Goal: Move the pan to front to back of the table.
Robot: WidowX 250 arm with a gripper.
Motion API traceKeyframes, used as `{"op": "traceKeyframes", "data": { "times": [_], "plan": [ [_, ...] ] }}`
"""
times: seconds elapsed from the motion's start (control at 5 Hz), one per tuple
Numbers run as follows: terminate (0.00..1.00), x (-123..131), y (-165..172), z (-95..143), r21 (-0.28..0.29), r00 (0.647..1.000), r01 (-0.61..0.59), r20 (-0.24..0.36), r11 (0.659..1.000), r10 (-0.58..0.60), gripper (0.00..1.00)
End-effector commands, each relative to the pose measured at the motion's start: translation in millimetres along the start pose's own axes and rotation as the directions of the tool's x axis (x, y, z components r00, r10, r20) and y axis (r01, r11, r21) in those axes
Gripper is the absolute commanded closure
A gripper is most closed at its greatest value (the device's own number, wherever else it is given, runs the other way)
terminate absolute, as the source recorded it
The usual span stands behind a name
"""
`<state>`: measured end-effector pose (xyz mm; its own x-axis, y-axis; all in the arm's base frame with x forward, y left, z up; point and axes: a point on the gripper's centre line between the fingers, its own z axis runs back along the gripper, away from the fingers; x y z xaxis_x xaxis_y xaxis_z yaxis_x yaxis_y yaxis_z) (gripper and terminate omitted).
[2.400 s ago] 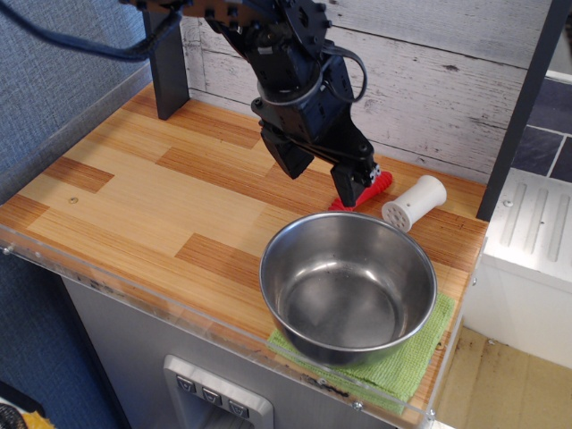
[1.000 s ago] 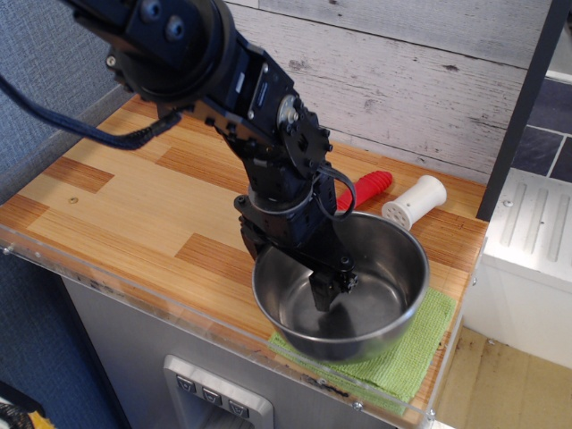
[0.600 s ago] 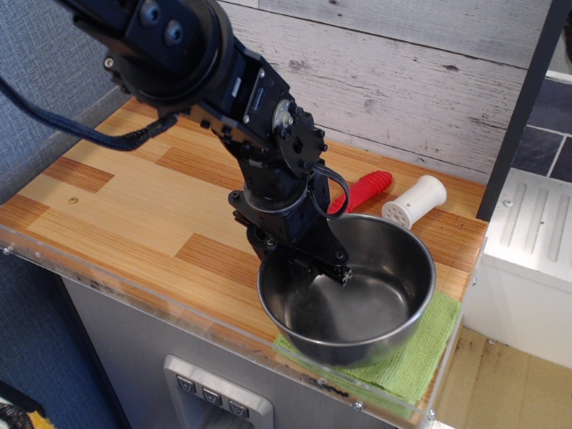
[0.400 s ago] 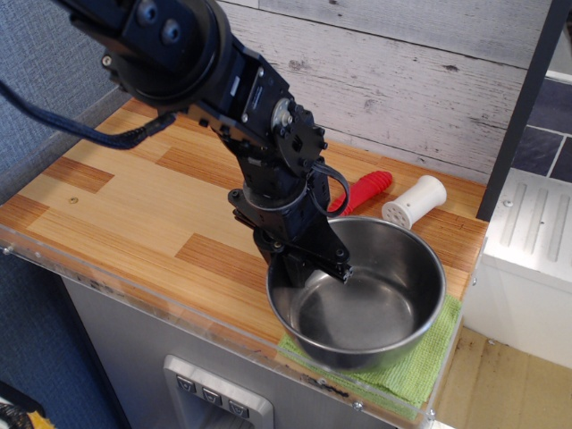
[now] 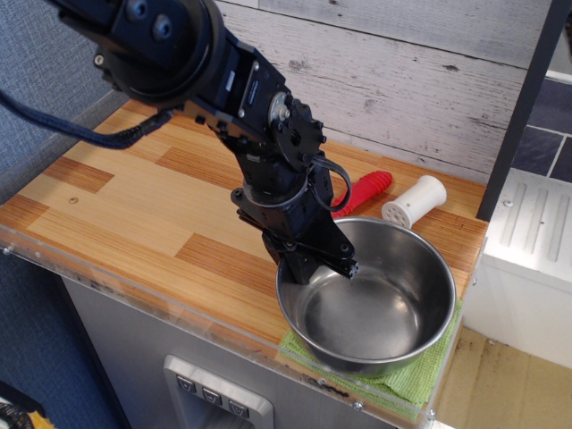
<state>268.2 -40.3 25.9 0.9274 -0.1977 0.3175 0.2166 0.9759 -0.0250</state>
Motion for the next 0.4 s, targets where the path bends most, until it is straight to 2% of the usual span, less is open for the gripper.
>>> {"op": "traceKeyframes", "data": {
  "times": [0.0,0.2],
  "plan": [
    [0.0,17.3,16.8,22.1,-0.012,0.996,-0.019,0.082,1.0,0.02,1.0],
    [0.0,25.9,36.0,35.0,-0.025,0.983,-0.117,0.14,0.993,0.119,1.0]
  ]
}}
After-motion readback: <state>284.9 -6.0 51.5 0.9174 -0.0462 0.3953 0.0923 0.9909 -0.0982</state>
